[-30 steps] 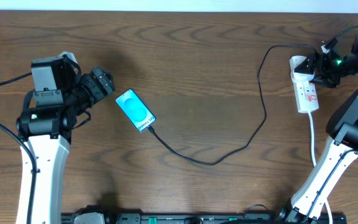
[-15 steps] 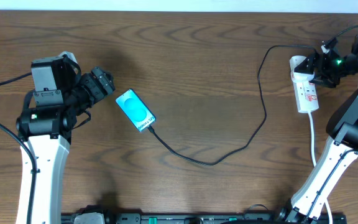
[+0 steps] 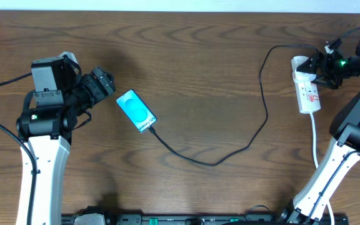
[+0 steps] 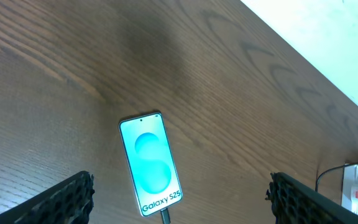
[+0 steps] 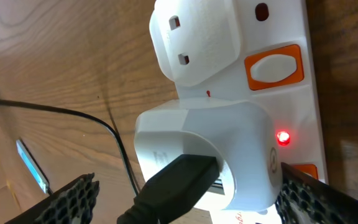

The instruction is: Plug charger to phone and switch on socket

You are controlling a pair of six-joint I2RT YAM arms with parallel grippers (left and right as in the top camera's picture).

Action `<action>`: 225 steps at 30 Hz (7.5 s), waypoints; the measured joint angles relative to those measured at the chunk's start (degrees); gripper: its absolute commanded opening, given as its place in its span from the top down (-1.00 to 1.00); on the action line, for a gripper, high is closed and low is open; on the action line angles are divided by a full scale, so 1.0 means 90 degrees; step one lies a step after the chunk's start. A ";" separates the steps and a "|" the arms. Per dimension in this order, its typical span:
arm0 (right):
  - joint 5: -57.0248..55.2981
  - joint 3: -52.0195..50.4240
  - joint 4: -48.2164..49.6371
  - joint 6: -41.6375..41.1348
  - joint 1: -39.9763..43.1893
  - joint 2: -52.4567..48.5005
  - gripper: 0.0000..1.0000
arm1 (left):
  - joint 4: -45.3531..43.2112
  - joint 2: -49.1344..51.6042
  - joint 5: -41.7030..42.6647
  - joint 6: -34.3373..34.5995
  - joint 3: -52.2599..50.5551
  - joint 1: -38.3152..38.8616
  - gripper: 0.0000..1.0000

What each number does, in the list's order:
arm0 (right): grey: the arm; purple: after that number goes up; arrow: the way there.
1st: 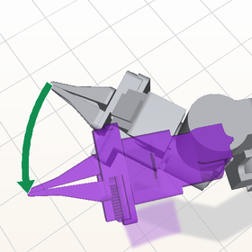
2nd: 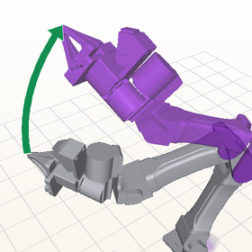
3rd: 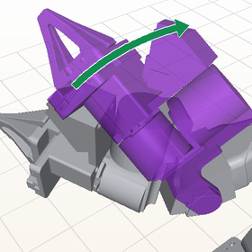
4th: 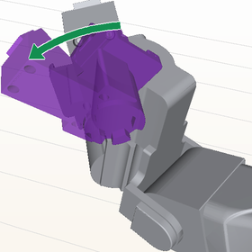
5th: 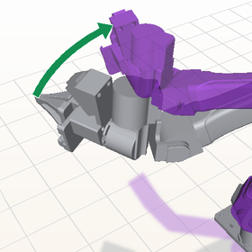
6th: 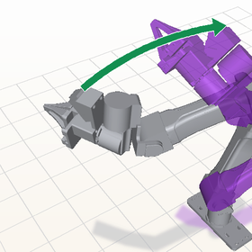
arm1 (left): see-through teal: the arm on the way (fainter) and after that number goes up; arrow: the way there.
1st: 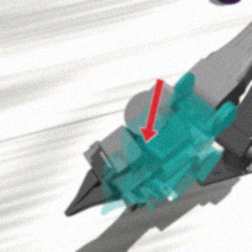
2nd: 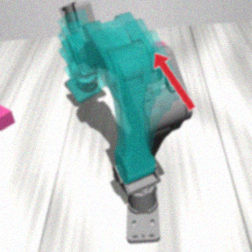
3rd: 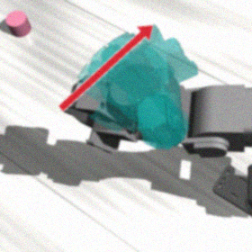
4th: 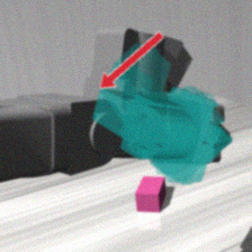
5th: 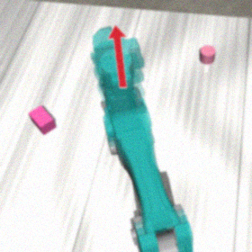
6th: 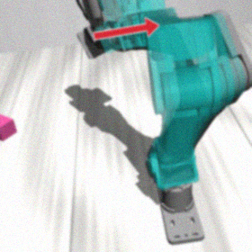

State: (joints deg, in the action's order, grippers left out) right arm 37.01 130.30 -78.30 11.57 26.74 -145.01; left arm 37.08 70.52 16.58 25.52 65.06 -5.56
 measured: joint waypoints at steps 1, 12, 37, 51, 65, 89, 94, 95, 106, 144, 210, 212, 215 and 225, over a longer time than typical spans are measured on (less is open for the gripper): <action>0.0005 0.0000 0.0002 -0.0002 0.0000 0.0000 -0.84 | 0.0000 0.0000 0.0000 -0.0002 0.0000 0.0000 -0.81; 0.0151 0.0000 0.0015 -0.0019 0.0102 0.0000 -0.98 | 0.0000 0.0000 0.0000 -0.0002 0.0000 0.0000 -0.82; -0.0121 0.0692 -0.0714 -0.0019 0.0350 -0.0151 -0.99 | 0.0005 0.0000 0.0002 -0.0002 0.0000 0.0000 -0.82; -0.0338 0.1698 -0.1593 -0.0017 0.0350 -0.0151 -0.96 | 0.0005 0.0000 0.0002 -0.0002 0.0000 0.0000 -0.82; -0.0427 0.2217 -0.2093 0.0012 0.0350 -0.0136 -0.91 | 0.0019 0.0000 0.0002 -0.0002 0.0000 0.0000 -0.82; -0.2990 0.2314 -0.1970 -0.1163 -0.1569 0.3492 -0.84 | 0.0024 0.0000 0.0000 -0.0194 0.0000 0.0000 -0.81; -0.3861 0.2312 -0.1989 -0.1581 -0.2351 0.3512 -0.80 | 0.0080 0.0000 -0.0066 -0.0372 0.0000 0.0000 -0.81; -0.3995 0.2312 -0.1987 -0.1649 -0.2501 0.3512 -0.80 | 0.0126 0.0000 -0.0102 -0.0391 0.0000 0.0000 -0.81; -0.5547 0.2312 -0.1887 -0.2455 -0.3961 0.3512 -0.84 | 0.0440 -0.0180 -0.0811 -0.0697 0.0000 0.0000 -0.81; -0.6431 0.2050 -0.1613 -0.2892 -0.4563 0.3512 -0.98 | 0.0517 -0.0680 -0.1367 -0.0843 0.0000 0.0000 -0.81; -0.6455 0.2047 -0.1608 -0.2897 -0.4563 0.3512 -0.99 | 0.2106 -0.5564 -0.2363 -0.0743 -0.1166 0.0000 -0.81; -0.6455 0.2047 -0.1608 -0.2897 -0.4563 0.3512 -0.98 | 0.1797 -0.5957 -0.2368 -0.0668 -0.1554 0.0000 -0.81; -0.6455 0.2047 -0.1608 -0.2895 -0.4563 0.3512 -0.99 | 0.1299 -0.6516 -0.2385 -0.0563 -0.2154 0.0000 -0.82; -0.6467 0.2047 -0.1608 -0.2897 -0.4563 0.3512 -0.98 | -0.0585 -0.7580 -0.2385 -0.0478 -0.3767 0.0000 -0.82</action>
State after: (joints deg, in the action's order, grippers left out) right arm -21.19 148.73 -92.77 -14.50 -14.33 -113.40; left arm 31.81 2.31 -4.89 21.21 31.16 -5.56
